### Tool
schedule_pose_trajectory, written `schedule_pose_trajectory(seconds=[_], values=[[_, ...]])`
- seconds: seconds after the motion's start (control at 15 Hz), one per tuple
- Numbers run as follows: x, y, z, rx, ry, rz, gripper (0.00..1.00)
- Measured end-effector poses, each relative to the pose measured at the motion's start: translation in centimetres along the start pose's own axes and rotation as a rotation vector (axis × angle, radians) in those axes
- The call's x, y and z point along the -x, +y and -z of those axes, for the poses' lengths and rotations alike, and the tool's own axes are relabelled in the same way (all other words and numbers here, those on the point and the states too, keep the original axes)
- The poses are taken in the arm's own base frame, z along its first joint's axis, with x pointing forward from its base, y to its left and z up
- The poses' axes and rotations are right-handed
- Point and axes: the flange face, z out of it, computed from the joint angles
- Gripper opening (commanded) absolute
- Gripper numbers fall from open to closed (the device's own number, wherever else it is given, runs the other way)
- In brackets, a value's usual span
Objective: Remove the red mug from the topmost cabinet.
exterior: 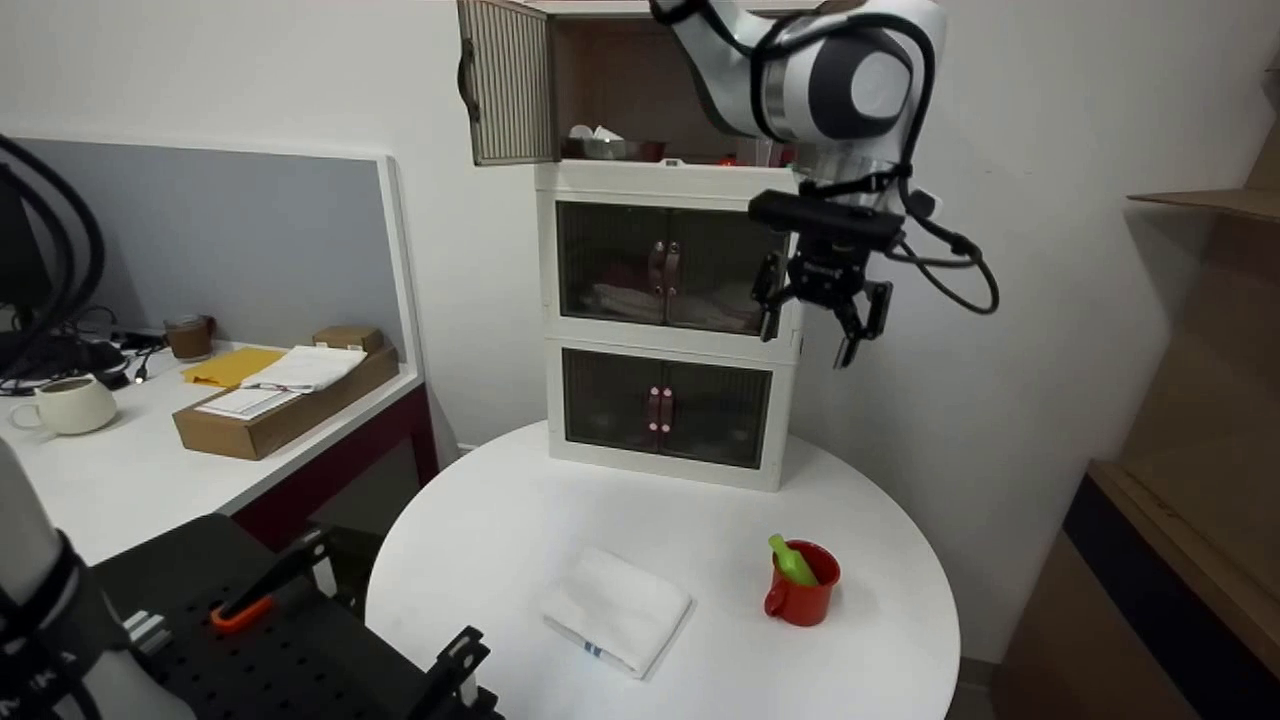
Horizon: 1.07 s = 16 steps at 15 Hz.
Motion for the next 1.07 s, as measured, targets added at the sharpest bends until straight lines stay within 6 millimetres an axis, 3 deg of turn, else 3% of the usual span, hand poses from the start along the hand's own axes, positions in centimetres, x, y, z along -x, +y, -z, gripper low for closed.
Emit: schedule_pose_trajectory(seconds=[0.4,0.67,0.87,1.07], values=[[3.5,-10.2,10.6,0.069,0.176,0.074,1.0],[8.4,-16.7,16.0,0.07,0.202,0.179,1.0],[12.9,-19.9,18.8,0.06,0.129,0.288,1.0],[16.1,-21.3,21.1,0.059,0.105,0.364,1.0]])
